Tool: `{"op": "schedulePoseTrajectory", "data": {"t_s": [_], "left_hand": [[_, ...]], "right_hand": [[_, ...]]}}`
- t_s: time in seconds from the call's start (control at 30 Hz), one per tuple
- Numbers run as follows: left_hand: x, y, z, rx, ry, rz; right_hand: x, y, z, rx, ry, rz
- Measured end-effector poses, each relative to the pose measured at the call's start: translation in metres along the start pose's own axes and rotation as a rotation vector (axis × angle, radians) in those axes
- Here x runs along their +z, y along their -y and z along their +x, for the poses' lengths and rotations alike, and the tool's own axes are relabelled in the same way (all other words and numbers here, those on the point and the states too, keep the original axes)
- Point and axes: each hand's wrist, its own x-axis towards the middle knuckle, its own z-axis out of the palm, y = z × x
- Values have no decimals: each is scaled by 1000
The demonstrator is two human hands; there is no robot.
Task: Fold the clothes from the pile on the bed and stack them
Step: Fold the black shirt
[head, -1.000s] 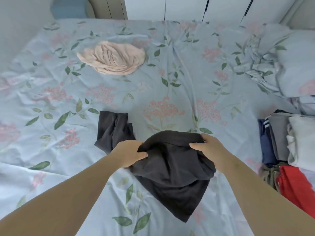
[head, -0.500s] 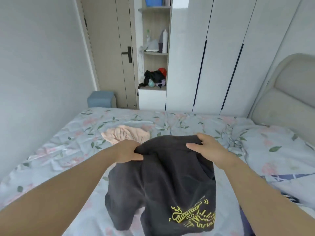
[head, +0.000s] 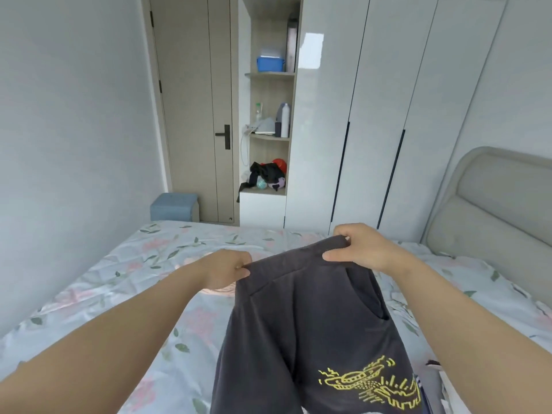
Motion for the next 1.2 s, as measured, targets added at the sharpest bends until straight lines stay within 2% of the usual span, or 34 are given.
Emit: {"op": "schedulePoseTrajectory", "data": {"t_s": [0.1, 0.17, 0.3, 0.4, 0.47, 0.57, 0.67, 0.77, 0.9, 1.0, 1.13, 1.2], "left_hand": [[5, 0, -1, -17, 2, -89], [9, 1, 0, -31, -4, -182], [26, 7, -6, -31, 82, -354], [39, 15, -12, -55, 264, -256], [48, 21, -18, -129, 419, -239], [63, 34, -29, -289, 590, -471], [76, 43, -33, -324, 545, -592], [87, 42, -28, -342, 381, -529], [95, 38, -25, -363, 201, -710], [98, 42, -29, -283, 241, -778], [93, 53, -38, -221, 402, -519], [86, 61, -36, -239, 383, -426]], "right_hand": [[-1, -4, 7, 107, 122, -453], [3, -9, 8, 209, 159, -563], [8, -14, 7, 226, 21, -569], [9, -13, 8, 187, -113, -532], [7, -13, 8, 172, -210, -464], [2, -16, 6, 124, -321, -331], [4, -14, 7, 69, -364, -225], [9, -11, 11, 24, -405, -161], [4, -11, 15, 28, -514, -91], [-2, -10, 15, 46, -585, -30], [-7, -13, 16, 69, -640, 30], [-5, -16, 18, 61, -622, -5]]}}
